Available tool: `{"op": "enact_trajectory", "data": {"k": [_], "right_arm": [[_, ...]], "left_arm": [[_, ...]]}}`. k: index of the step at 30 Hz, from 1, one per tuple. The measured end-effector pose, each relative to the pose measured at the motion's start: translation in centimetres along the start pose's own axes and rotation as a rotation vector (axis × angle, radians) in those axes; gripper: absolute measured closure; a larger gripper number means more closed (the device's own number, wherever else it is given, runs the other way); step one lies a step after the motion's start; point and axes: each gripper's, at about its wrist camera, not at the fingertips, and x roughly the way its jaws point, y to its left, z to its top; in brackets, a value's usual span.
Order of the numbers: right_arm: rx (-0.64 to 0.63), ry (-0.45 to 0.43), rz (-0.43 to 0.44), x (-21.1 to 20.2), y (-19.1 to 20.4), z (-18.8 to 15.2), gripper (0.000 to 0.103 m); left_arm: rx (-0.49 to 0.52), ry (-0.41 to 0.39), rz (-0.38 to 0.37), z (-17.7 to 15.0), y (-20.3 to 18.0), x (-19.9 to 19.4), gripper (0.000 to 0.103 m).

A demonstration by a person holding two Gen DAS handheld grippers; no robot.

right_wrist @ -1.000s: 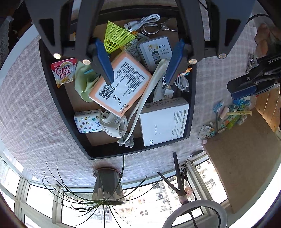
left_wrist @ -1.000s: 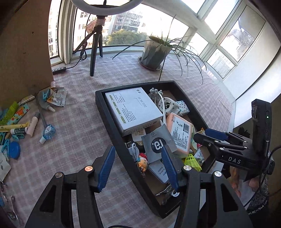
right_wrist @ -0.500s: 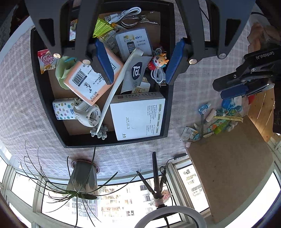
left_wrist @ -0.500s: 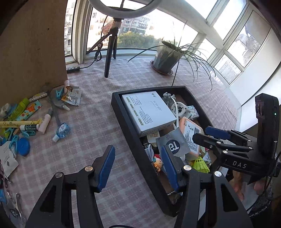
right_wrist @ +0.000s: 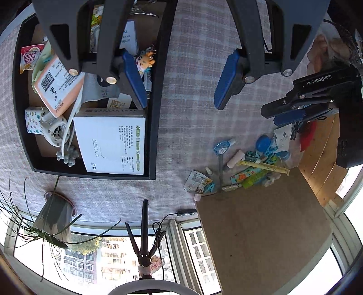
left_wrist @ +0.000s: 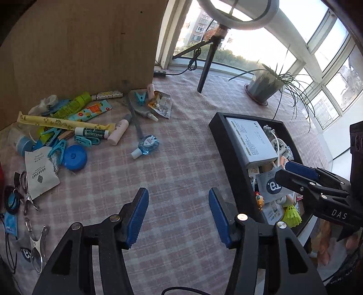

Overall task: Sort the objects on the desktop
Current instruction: 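Move both open grippers back over the pile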

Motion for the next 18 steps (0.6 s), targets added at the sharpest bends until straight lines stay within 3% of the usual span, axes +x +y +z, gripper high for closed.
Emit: {"op": "enact_trajectory", "data": {"k": [11,18], "right_arm": [[-0.061,0.087,0.08,4.3,4.4,1.3,0.042],[-0.07,0.166,0.11,8.6,6.7,3.8,0.042]], "left_arm": [[-0.245,-0.001,0.103,-3.0,11.6,-1.1,0.051],[-0.308,-0.005,0.149,-1.7,16.9,-1.6,0.049]]}}
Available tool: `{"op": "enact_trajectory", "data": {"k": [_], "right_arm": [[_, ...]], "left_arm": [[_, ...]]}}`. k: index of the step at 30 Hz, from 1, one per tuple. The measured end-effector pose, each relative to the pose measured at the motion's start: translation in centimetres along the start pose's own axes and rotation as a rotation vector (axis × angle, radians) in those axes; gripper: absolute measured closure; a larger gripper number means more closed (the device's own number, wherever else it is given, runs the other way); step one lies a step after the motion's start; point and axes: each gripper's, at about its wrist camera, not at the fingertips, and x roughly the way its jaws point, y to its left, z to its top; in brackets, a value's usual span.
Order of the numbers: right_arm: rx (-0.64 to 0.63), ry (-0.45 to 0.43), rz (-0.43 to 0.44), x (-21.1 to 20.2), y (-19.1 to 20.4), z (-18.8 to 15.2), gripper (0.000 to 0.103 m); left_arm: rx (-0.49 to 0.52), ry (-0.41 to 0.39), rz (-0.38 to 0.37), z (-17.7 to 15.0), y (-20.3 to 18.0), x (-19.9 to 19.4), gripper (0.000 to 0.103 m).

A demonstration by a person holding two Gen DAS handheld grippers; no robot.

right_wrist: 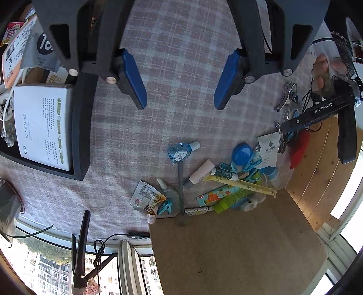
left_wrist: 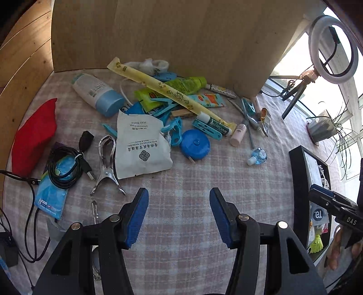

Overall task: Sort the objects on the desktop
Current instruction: 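Move both open grippers back over the pile, then grasp the white shower-cap packet with the left gripper while the right gripper grasps the blue eye-drop bottle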

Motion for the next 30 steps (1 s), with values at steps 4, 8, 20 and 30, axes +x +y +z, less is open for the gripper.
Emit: {"op": "enact_trajectory", "data": {"k": [4,8,20,30], "right_arm": [[0.019,0.046,0.007,2.9,0.4,1.9,0.042],[0.07,0.102,0.007,6.1,0.0,3.3,0.042],[0.192,0.165,0.027,10.1,-1.1,5.2,0.042],[0.225,0.169,0.01,11.1,-1.2,6.3,0.042]], "left_arm": [[-0.065,0.011,-0.006,2.7,2.8,0.6,0.049],[-0.09,0.054,-0.006,4.8,4.6,2.3,0.045],[-0.125,0.109,-0.002,8.1,6.2,6.1,0.043],[-0.086,0.064,-0.009,8.3,5.2,4.8,0.044]]}}
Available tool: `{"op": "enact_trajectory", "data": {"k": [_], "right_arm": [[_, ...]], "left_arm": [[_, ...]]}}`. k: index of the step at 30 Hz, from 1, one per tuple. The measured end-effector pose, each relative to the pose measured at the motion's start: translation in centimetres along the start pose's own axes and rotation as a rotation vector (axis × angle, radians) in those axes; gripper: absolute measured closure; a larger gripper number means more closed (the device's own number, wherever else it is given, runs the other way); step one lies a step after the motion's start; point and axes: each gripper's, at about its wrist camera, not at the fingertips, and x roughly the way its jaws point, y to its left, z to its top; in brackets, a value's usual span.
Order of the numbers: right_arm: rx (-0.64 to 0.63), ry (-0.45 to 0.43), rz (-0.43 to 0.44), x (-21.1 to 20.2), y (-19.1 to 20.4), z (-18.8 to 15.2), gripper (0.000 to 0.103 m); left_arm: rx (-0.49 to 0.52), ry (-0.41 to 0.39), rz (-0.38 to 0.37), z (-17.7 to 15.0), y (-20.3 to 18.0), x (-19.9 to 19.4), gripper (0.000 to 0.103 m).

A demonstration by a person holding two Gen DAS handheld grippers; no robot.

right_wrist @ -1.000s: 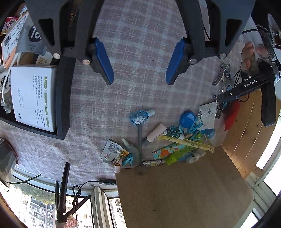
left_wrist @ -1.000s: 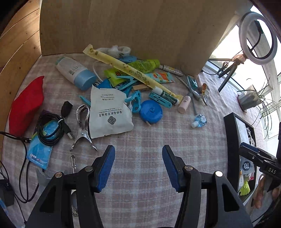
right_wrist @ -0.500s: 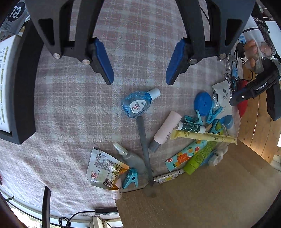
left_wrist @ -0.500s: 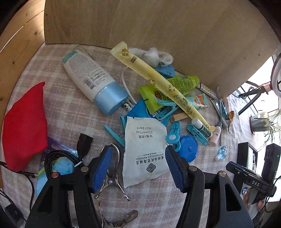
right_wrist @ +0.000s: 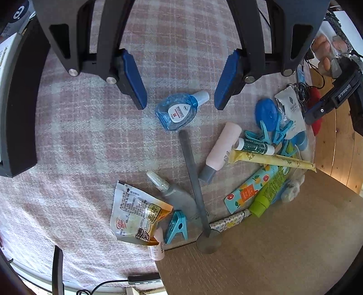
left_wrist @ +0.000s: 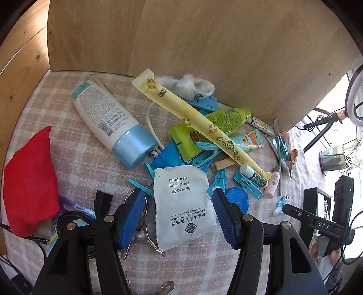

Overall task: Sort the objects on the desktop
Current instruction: 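Grasp the white shower-cap packet with the left gripper while the right gripper grasps the blue eye-drop bottle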

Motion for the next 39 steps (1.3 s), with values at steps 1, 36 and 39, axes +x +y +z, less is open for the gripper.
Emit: {"op": "enact_trajectory", "data": {"k": [1,36,39], "right_arm": [[-0.003,0.0,-0.005,0.1,0.2,0.1,0.042],[-0.159,-0.072,-0.047,0.7,4.0,-5.3,0.072],[-0.133,-0.081,-0.003,-0.2,3.3,-6.1,0.072]], "left_arm": [[0.005,0.0,0.007,0.2,-0.1,0.1,0.044],[0.041,0.022,-0.167,-8.9,-3.8,-0.7,0.096],[0.03,0.015,-0.186,-9.3,-3.9,-1.3,0.097]]}}
